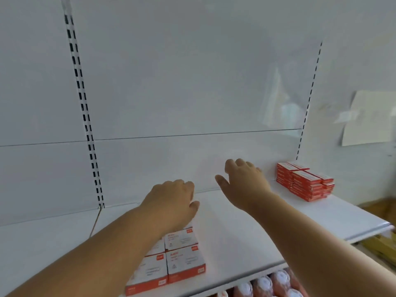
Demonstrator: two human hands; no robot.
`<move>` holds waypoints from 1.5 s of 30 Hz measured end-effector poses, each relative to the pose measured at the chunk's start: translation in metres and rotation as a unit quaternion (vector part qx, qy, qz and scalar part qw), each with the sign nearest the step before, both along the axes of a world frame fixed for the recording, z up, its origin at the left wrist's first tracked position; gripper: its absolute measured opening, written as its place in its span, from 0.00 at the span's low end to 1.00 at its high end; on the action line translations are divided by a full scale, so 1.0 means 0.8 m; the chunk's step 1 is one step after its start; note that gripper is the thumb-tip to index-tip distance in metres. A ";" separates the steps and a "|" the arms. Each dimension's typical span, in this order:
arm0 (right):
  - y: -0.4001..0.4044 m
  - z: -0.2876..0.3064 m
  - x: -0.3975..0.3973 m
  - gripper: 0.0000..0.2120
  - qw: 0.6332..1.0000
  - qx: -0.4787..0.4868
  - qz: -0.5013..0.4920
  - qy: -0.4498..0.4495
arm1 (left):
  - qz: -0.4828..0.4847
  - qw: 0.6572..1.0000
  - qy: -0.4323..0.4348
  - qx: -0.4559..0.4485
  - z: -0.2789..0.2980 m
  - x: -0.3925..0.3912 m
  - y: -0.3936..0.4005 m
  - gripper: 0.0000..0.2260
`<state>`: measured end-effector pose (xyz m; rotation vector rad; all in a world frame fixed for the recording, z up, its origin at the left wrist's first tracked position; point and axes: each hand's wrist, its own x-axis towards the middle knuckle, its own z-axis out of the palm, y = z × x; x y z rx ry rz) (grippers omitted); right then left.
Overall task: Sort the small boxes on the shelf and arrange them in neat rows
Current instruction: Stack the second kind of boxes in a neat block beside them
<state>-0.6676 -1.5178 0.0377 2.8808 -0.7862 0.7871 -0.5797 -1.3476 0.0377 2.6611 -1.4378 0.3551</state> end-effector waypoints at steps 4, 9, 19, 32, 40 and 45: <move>-0.062 0.005 -0.057 0.18 1.000 -0.007 -0.007 -0.014 | -0.046 0.999 0.011 0.026 0.003 -0.044 -0.062 0.13; -0.163 -0.001 -0.109 0.16 0.999 0.007 -0.030 -0.008 | -0.062 0.998 0.010 0.032 -0.001 -0.093 -0.155 0.13; -0.334 -0.014 -0.173 0.16 0.997 0.059 -0.052 0.028 | 0.013 0.993 0.073 -0.089 -0.007 -0.164 -0.347 0.13; -0.379 -0.032 -0.191 0.10 0.980 0.191 0.038 -0.029 | 0.171 0.952 0.238 -0.091 -0.027 -0.167 -0.436 0.22; -0.342 -0.028 -0.211 0.03 0.730 0.584 0.183 -0.305 | 0.137 0.772 0.424 -0.453 -0.019 -0.210 -0.371 0.07; -0.282 -0.034 -0.213 0.12 0.479 0.777 0.328 -0.242 | 0.084 0.591 0.535 -0.598 -0.033 -0.234 -0.296 0.07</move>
